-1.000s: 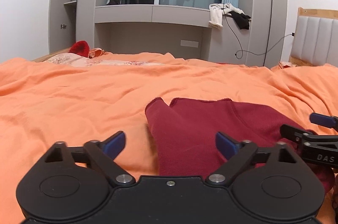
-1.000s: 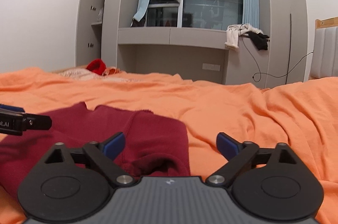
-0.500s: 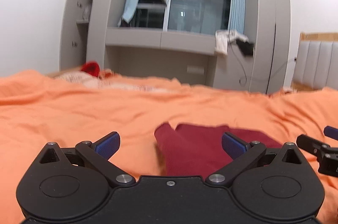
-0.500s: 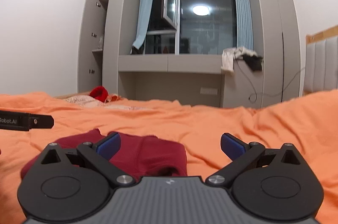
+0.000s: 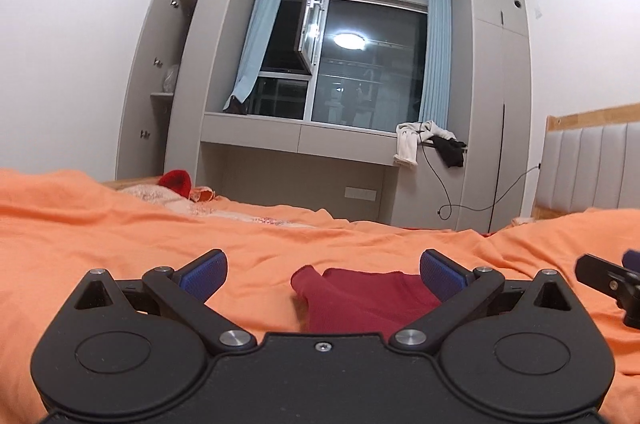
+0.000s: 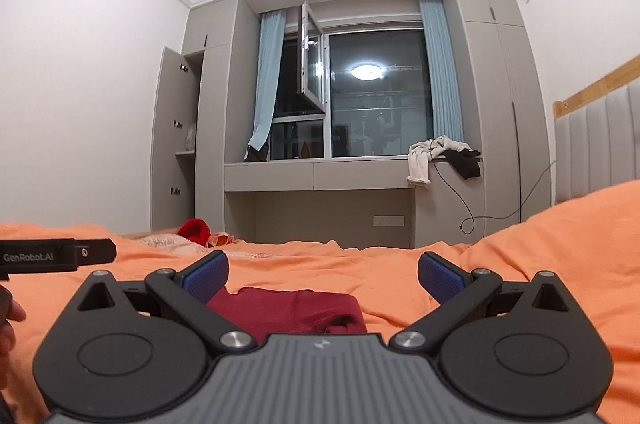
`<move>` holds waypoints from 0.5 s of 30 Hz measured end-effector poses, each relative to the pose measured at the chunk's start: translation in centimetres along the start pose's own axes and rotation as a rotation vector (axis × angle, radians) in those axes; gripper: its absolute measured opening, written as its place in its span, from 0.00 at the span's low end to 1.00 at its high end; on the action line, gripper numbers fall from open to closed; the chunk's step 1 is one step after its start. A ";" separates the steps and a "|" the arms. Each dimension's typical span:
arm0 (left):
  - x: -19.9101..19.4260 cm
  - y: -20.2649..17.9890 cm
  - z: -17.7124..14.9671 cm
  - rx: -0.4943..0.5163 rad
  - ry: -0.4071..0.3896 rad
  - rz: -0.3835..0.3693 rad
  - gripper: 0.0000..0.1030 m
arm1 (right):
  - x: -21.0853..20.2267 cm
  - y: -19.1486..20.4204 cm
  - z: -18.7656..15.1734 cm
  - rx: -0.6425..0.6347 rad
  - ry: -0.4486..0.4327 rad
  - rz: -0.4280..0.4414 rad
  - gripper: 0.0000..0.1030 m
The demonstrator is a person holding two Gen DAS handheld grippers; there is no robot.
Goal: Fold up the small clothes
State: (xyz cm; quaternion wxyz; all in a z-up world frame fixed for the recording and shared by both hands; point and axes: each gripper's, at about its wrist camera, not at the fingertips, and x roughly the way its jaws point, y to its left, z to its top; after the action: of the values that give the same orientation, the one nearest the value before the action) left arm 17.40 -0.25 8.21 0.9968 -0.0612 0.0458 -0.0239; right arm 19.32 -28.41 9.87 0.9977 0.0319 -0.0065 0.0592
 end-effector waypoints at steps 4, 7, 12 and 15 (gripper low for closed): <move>-1.6 0.6 -0.4 -0.021 0.005 0.001 0.99 | -2.3 -0.2 -0.2 0.038 -0.015 -0.022 1.00; -2.8 1.0 -0.8 -0.019 0.008 0.003 0.99 | -3.7 -0.5 -0.3 0.054 -0.022 -0.043 1.00; -5.0 1.4 -1.6 -0.013 0.023 0.027 0.99 | -5.6 -0.6 -0.9 0.062 -0.009 -0.065 1.00; -6.2 1.5 -2.2 -0.009 0.052 0.016 0.99 | -6.5 -0.1 -1.3 0.044 0.005 -0.069 1.00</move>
State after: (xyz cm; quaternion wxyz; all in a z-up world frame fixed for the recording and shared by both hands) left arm 11.07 1.28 6.38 0.9951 -0.0648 0.0722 -0.0174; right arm 12.87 -29.16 8.44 0.9982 0.0539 -0.0016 0.0248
